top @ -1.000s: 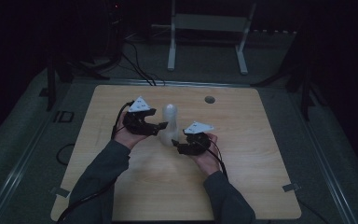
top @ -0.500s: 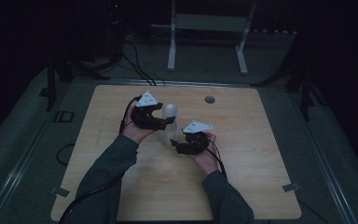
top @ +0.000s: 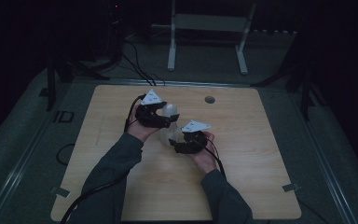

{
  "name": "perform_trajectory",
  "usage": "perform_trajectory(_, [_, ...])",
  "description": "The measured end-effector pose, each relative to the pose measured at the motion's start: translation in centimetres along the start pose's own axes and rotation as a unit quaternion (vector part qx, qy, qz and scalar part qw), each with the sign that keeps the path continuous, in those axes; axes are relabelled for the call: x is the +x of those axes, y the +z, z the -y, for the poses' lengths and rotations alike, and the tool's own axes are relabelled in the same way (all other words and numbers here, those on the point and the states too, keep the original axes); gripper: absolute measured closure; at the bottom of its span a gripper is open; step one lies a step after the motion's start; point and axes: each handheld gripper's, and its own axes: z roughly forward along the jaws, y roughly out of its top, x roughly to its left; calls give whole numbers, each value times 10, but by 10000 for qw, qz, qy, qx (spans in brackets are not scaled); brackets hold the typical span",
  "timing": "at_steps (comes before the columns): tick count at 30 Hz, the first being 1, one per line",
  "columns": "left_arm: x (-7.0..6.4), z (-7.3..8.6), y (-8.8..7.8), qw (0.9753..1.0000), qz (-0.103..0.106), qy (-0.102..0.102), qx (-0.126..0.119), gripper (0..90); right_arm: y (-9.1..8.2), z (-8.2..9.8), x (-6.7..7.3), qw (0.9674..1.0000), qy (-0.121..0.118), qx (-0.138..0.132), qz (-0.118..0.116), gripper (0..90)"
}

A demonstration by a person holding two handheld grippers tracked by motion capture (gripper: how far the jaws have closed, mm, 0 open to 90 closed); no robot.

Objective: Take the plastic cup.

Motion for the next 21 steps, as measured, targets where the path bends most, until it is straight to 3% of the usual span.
perform_trajectory(9, [-2, -3, 0, 10000, 51, 7, 4, 380, 1, -3, -2, 9999, 68, -98, 22, 291])
perform_trajectory(21, [0, -4, -2, 9999, 68, -86, -16, 387, 7, -5, -1, 9998, 109, -163, 9, 284])
